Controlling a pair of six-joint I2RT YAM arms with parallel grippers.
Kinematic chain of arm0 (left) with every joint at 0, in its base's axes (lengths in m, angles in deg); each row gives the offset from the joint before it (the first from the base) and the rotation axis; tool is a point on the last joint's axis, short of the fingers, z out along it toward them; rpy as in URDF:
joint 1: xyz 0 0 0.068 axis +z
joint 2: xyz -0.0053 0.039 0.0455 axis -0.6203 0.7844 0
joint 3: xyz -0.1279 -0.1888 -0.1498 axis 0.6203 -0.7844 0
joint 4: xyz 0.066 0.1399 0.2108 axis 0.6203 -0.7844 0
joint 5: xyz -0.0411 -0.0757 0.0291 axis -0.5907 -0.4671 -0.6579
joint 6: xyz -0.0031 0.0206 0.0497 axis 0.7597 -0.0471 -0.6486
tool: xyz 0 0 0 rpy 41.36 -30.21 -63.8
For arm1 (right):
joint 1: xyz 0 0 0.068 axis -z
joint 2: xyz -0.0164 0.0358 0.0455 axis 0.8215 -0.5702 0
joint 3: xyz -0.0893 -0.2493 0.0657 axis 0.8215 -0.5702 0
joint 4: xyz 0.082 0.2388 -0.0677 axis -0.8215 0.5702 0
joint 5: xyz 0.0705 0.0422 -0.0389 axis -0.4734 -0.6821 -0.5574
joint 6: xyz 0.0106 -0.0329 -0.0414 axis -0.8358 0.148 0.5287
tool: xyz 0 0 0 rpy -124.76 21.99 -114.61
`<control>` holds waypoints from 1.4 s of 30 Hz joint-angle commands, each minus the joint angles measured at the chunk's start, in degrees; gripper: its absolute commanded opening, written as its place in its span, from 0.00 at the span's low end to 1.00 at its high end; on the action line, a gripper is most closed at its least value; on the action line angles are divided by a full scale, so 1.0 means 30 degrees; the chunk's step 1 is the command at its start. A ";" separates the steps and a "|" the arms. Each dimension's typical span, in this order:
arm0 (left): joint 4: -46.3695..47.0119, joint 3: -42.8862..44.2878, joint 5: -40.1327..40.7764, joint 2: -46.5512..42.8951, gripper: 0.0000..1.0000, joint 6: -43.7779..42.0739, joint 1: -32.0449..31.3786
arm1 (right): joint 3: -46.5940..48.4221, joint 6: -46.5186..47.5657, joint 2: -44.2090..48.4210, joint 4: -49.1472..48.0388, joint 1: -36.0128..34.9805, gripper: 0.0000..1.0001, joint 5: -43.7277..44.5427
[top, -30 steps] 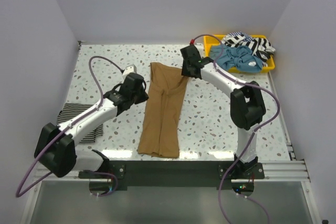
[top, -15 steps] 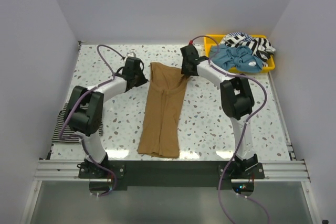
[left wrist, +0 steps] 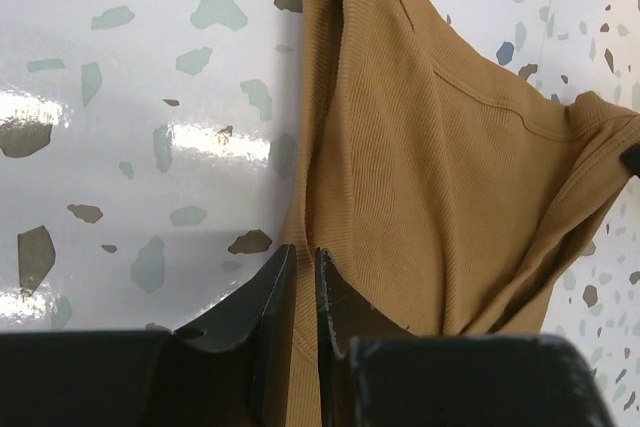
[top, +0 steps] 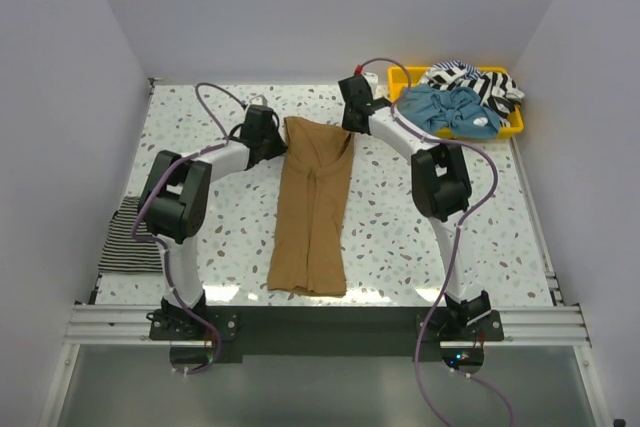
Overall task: Fold and stack the tank tops
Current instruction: Fold the tank top
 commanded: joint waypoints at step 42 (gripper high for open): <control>-0.5357 -0.8830 -0.0164 -1.1493 0.44 0.3137 -0.2930 | 0.4538 0.0605 -0.1694 -0.3191 0.0368 0.71 -0.3722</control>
